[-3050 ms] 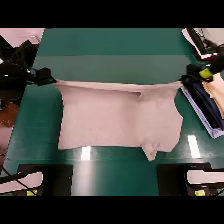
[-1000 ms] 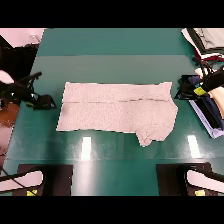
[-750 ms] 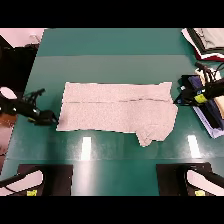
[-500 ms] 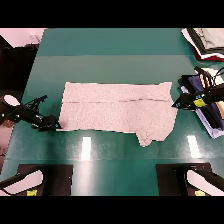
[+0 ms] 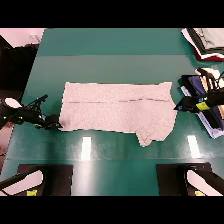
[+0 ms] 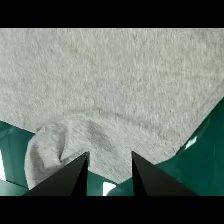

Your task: Fold the shirts.

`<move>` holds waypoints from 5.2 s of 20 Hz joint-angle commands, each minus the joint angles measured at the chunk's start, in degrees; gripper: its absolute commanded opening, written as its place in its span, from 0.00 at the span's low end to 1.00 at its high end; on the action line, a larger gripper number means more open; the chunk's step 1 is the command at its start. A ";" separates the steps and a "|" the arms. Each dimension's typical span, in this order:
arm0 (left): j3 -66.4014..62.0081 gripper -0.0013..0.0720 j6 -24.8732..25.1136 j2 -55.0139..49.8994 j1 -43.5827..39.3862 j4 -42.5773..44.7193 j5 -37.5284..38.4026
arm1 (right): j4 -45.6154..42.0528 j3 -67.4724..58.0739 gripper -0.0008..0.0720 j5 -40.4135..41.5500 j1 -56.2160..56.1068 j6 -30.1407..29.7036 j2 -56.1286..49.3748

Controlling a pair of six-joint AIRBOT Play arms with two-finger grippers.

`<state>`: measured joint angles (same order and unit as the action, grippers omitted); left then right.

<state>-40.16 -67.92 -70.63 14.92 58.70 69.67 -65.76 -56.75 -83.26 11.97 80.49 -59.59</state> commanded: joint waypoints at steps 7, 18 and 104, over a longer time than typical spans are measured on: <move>-2.93 0.05 0.68 0.17 0.04 -0.90 2.34 | -4.24 21.40 0.62 -1.84 5.75 3.98 6.58; -2.93 0.05 0.42 0.17 0.04 -0.90 1.66 | 4.76 30.32 0.60 14.29 5.70 4.11 4.37; -25.94 0.05 -8.63 -9.07 -28.15 -8.76 -12.79 | 30.64 -7.48 0.02 0.83 5.01 -19.80 -22.58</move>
<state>-64.34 -76.05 -78.37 -9.93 49.30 60.10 -39.48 -63.02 -82.00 19.20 57.93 -86.80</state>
